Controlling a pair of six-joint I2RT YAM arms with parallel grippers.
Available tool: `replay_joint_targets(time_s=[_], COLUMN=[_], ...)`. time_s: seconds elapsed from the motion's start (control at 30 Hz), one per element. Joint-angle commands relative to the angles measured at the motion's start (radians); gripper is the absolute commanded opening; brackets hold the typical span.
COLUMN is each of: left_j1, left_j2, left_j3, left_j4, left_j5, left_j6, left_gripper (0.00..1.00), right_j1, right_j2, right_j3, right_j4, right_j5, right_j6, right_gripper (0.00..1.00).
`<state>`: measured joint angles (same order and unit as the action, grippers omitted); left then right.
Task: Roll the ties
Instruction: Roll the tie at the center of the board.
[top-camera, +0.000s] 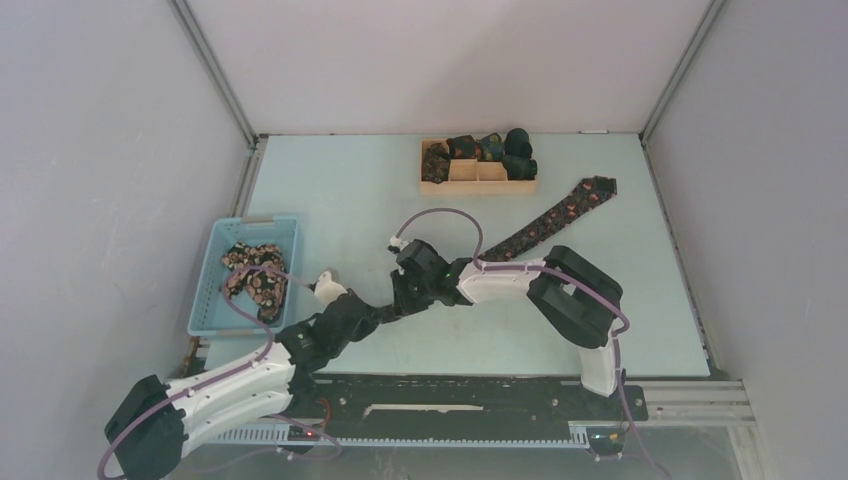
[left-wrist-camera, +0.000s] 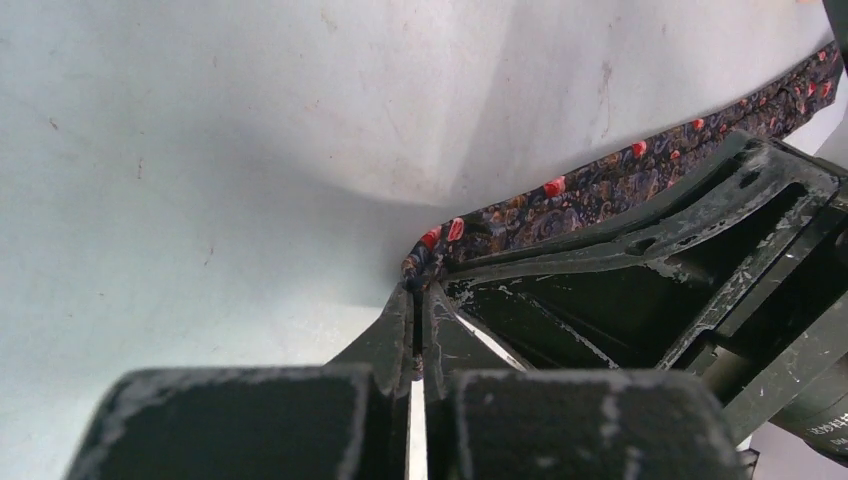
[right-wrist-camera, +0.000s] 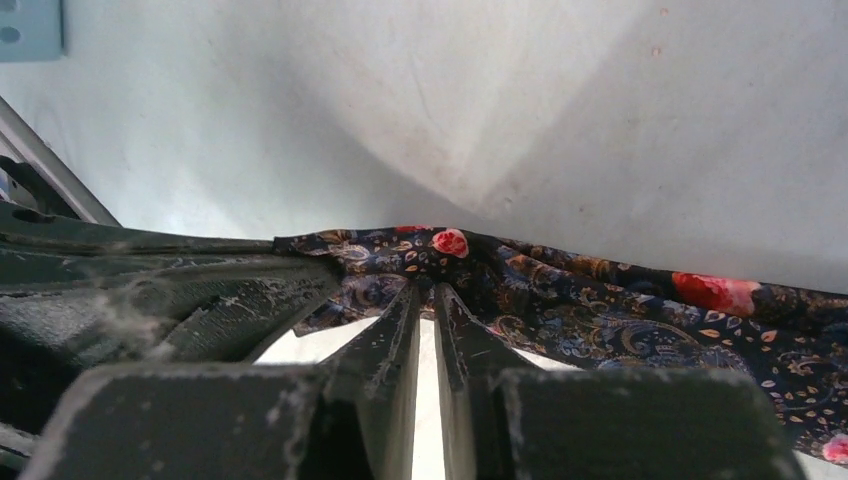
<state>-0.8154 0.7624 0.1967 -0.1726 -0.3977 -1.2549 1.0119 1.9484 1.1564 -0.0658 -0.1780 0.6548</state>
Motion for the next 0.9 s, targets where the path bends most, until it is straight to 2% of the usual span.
replay_joint_targets(time_s=[0.0,0.53,0.87], left_j1=[0.005,0.005,0.005], left_j2=[-0.020,-0.019,0.005], left_j3=[0.052,0.117,0.142], left_j4=[-0.019,-0.063,-0.070], left_j5=[-0.029,-0.018,-0.019], left_j6=[0.025,0.043,0.057], left_gripper=[0.00,0.00,0.00], right_j1=[0.012,0.008,0.012], right_j2=[0.029,0.007,0.051], right_j3=[0.026,0.074,0.078], right_j4=[0.000,-0.046,0.021], right_j5=[0.005,0.011,-0.065], right_j6=[-0.004,-0.044,-0.028], right_gripper=[0.14,0.14,0.14])
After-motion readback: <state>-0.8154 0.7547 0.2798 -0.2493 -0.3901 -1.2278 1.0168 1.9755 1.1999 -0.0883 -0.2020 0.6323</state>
